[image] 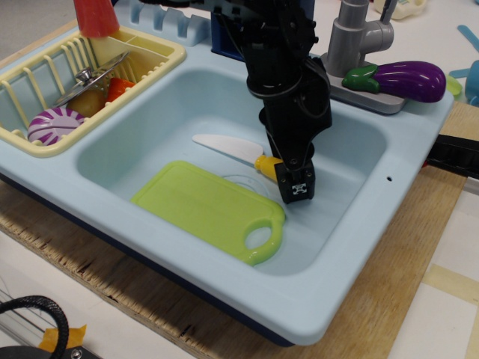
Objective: Put knife on cutting board
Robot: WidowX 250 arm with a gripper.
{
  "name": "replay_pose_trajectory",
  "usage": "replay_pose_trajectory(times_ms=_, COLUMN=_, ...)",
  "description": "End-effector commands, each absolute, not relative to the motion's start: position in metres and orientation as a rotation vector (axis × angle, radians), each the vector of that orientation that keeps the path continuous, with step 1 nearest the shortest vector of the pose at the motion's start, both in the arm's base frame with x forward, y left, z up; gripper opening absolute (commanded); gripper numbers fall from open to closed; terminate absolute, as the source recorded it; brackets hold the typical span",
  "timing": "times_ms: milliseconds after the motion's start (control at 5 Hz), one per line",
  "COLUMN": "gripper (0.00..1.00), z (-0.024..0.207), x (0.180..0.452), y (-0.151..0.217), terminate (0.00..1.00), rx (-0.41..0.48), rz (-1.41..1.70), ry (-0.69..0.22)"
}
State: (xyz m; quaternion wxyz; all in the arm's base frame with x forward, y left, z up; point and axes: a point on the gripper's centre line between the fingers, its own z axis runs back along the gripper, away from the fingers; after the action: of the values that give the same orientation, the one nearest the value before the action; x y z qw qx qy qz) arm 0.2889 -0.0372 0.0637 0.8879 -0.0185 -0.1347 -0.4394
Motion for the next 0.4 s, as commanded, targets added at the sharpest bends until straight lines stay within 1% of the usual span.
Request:
replay_pose_trajectory(times_ms=0, gripper=1.00, z=0.0555, x=0.2966, y=-0.0329, terminate=0.00, rx=-0.047, rz=-0.897, ry=-0.320)
replay_pose_trajectory(times_ms=200, gripper=0.00, z=0.0550, x=0.2939, y=-0.0343, terminate=0.00, rx=-0.032, rz=-0.899, ry=-0.327)
